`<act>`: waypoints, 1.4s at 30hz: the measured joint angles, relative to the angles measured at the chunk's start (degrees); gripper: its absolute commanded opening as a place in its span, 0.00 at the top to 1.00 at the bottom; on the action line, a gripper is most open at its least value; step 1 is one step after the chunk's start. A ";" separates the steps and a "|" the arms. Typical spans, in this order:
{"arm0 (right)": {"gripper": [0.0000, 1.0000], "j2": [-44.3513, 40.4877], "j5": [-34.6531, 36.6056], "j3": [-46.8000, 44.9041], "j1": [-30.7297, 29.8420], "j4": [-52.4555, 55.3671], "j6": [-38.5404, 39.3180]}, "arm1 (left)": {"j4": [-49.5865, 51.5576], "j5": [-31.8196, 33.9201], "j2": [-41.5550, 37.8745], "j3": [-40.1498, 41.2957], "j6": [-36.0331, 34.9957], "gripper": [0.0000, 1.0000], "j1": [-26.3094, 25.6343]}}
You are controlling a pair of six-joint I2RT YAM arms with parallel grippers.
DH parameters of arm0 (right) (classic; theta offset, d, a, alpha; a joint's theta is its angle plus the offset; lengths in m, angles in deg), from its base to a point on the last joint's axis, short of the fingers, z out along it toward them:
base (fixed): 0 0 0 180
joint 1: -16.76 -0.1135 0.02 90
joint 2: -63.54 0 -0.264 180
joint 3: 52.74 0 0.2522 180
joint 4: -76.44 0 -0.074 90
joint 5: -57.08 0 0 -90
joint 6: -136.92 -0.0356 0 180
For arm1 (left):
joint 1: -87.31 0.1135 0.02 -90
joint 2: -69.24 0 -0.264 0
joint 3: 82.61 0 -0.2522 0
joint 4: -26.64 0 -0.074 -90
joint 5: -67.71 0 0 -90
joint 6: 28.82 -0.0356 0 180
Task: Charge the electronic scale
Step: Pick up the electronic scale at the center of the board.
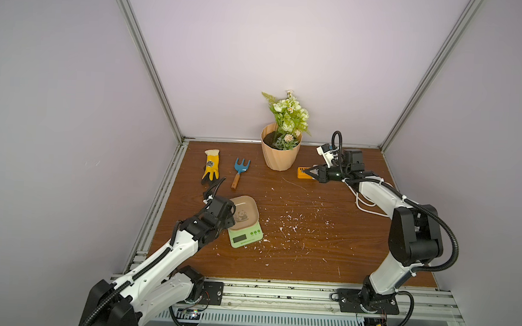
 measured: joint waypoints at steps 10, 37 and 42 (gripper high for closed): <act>1.00 -0.07 1.49 -0.59 -0.11 -0.83 -1.07 | -3.87 -1.01 3.48 1.20 0.68 0.42 0.00; 1.00 -1.11 2.89 -1.44 -0.28 -0.94 -1.36 | -19.15 -2.95 8.50 5.09 -2.58 1.00 0.26; 1.00 -2.80 2.64 -3.80 -0.28 -1.29 -1.88 | -21.27 -3.39 8.94 4.17 -7.21 1.00 0.26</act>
